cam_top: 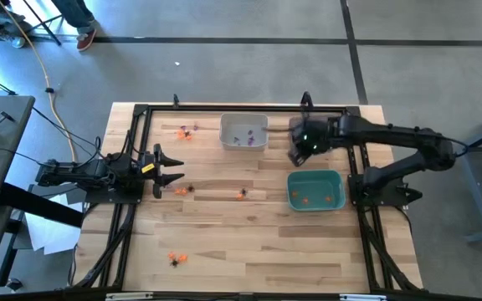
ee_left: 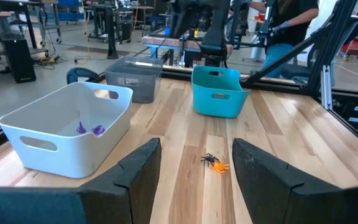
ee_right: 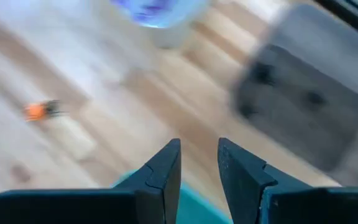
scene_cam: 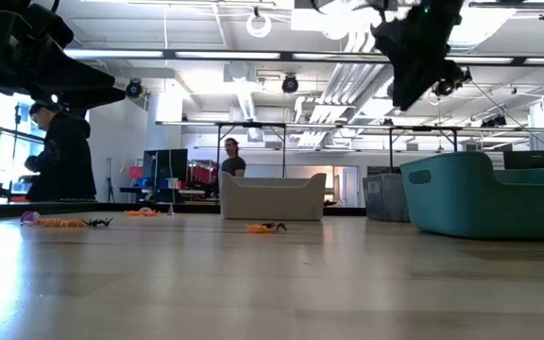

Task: Sort Halloween decoration
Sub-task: Put the black spider toy into the black bin

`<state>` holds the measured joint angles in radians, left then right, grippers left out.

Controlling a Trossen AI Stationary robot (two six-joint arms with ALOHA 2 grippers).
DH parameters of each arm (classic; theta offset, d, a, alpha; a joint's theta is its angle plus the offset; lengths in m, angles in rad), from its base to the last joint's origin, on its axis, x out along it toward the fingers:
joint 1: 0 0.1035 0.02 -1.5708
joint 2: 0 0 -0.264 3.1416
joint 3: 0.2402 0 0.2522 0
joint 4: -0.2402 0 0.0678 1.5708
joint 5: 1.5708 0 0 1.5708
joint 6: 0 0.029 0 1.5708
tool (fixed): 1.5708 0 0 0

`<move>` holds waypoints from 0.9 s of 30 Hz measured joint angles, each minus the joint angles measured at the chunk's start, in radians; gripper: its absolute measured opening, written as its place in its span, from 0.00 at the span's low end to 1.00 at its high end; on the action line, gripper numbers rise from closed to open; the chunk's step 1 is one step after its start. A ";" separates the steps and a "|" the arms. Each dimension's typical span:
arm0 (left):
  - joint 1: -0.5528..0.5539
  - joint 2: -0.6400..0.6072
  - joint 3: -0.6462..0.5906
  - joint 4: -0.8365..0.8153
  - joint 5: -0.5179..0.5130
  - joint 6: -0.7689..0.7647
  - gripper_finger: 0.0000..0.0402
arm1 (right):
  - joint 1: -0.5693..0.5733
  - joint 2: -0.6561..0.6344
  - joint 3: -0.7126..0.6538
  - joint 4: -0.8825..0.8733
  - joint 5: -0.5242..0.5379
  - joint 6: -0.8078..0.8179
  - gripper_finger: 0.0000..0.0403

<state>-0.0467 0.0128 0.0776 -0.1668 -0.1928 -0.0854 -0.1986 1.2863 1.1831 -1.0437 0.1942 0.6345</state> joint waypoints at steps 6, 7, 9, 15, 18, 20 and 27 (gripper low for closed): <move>0.000 0.000 0.000 0.000 0.000 0.000 0.46 | 0.207 0.039 0.000 0.163 -0.007 0.087 0.25; 0.000 0.000 0.000 0.001 0.000 0.000 0.46 | 0.237 0.050 0.000 0.198 -0.007 0.094 0.25; 0.000 0.000 0.000 -0.001 0.000 0.000 0.46 | 0.290 0.080 0.000 0.278 -0.007 0.100 0.25; 0.000 0.000 0.000 0.000 0.000 0.000 0.46 | 0.385 0.212 0.000 0.497 -0.008 0.099 0.25; 0.000 0.000 0.000 0.000 0.000 0.000 0.46 | 0.395 0.288 0.000 0.563 -0.026 0.097 0.25; 0.000 0.000 0.000 0.000 0.000 0.000 0.46 | 0.395 0.335 -0.001 0.604 -0.053 0.083 0.25; 0.000 0.000 0.000 0.000 0.000 0.000 0.46 | 0.355 0.455 -0.001 0.694 -0.116 0.053 0.25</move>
<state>-0.0466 0.0126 0.0774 -0.1669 -0.1928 -0.0853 0.1569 1.7414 1.1824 -0.3496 0.0780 0.6878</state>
